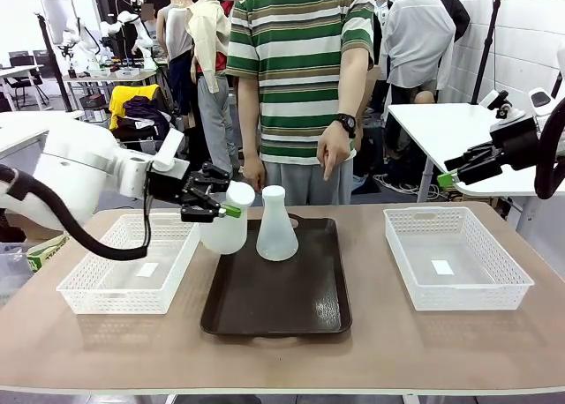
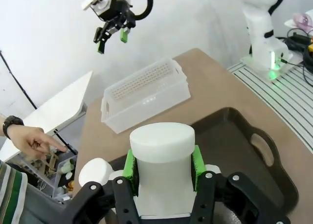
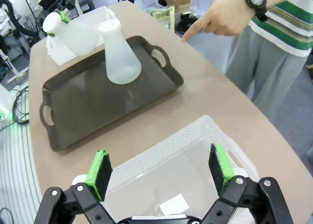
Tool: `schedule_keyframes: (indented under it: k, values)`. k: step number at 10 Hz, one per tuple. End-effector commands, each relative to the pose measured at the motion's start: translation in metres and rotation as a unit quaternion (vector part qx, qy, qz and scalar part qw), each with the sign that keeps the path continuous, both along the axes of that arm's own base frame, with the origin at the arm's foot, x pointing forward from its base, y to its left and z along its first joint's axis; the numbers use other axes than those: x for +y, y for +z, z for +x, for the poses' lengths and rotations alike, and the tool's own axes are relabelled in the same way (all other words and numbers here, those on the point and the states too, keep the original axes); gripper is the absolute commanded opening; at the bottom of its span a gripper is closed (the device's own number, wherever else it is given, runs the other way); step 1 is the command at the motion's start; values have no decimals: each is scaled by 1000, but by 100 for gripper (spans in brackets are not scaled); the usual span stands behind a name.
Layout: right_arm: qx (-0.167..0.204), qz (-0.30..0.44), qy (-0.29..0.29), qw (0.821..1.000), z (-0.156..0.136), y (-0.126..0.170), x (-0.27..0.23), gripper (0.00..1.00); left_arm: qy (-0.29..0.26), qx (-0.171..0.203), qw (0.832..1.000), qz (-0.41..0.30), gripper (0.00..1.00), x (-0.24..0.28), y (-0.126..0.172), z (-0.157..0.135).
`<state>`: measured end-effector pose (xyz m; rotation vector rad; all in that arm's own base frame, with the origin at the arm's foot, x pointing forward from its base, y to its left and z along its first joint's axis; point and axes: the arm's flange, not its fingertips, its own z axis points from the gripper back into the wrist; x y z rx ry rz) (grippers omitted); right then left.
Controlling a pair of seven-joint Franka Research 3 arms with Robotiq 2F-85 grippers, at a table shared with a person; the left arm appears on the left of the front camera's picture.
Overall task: Prepare the laboratory tools.
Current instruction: Place the picked Big flask upright in the Handle tray as directed by the person.
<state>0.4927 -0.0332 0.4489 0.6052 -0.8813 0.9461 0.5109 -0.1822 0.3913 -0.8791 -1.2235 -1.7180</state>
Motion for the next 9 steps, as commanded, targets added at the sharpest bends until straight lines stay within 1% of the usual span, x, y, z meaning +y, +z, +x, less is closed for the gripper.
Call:
schedule_keyframes:
  k: [1,2,3,4,5,7,9]
  values:
    - [0,-2,-3,1000,1,-1,1,100,19,26,999,-41,0,-2,1,2]
    - [0,-2,-3,1000,1,-1,1,100,20,51,996,-68,0,-4,-6,5]
    - [0,-2,-3,1000,1,-1,1,100,17,108,990,-92,0,-4,-21,13]
    - [0,-2,-3,1000,1,-1,1,100,1,124,986,-108,0,-6,-33,13]
    - [0,-2,-3,1000,1,-1,1,100,-25,128,983,-129,0,-10,-42,14]
    - [0,-2,-3,1000,1,-1,1,100,-46,139,980,-137,0,-29,-64,19]
    - [0,-2,-3,1000,1,-1,1,100,-53,145,977,-145,0,-44,-72,15]
